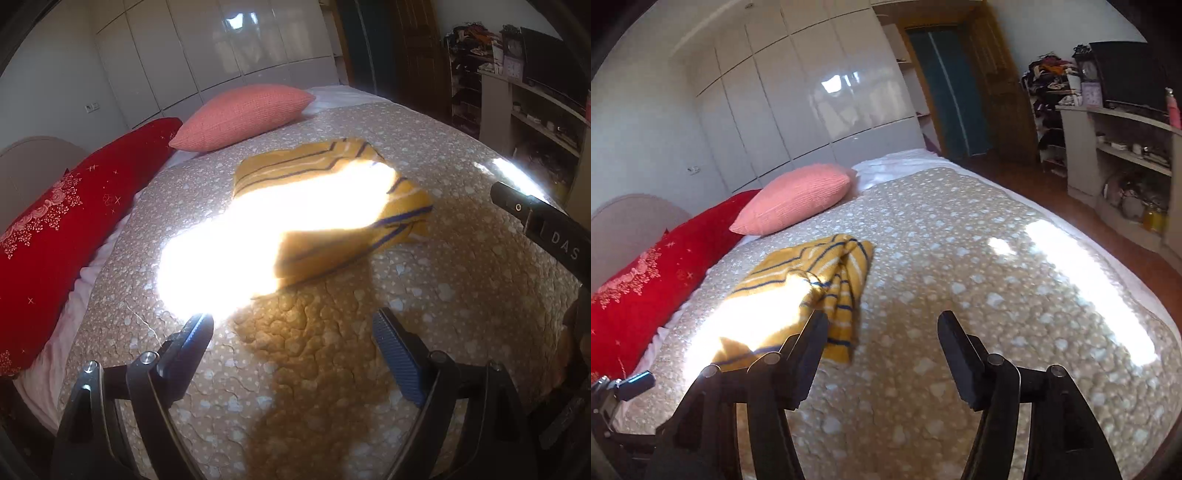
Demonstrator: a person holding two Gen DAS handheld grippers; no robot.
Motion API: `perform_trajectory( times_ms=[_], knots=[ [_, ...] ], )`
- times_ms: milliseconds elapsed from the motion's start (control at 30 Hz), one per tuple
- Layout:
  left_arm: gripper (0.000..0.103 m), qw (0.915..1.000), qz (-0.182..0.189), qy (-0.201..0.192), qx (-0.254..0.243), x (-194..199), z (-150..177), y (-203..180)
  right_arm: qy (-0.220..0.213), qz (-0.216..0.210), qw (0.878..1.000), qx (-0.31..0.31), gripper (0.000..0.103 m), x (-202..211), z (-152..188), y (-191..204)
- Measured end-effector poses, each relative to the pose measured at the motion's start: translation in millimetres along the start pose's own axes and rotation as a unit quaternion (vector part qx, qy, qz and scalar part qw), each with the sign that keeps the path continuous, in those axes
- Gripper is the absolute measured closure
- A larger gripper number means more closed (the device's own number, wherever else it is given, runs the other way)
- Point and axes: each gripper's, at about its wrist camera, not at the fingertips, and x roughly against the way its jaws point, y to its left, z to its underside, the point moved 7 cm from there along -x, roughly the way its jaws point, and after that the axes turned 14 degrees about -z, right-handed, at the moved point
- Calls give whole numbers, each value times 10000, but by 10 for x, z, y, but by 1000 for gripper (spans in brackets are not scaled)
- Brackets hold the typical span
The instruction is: Fold small clothes
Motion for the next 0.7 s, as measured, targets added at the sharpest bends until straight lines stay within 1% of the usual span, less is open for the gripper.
perform_trajectory(
  times_ms=[67,200,300,467,700],
  knots=[
    [16,9999,32,-8,-107,21,46,-68,144,263,9993,232,37,-73,63,-53],
    [16,9995,-60,-152,-262,81,84,-134,278,318,9980,466,37,-173,115,-57],
    [16,9992,-70,-197,-327,101,93,-158,379,369,9976,446,37,-207,162,-85],
    [16,9990,-48,-195,-399,104,132,-201,342,398,9979,379,35,-205,159,-123],
    [16,9993,-57,-62,-377,21,179,-194,416,447,9967,534,32,-237,200,-53]
  ],
)
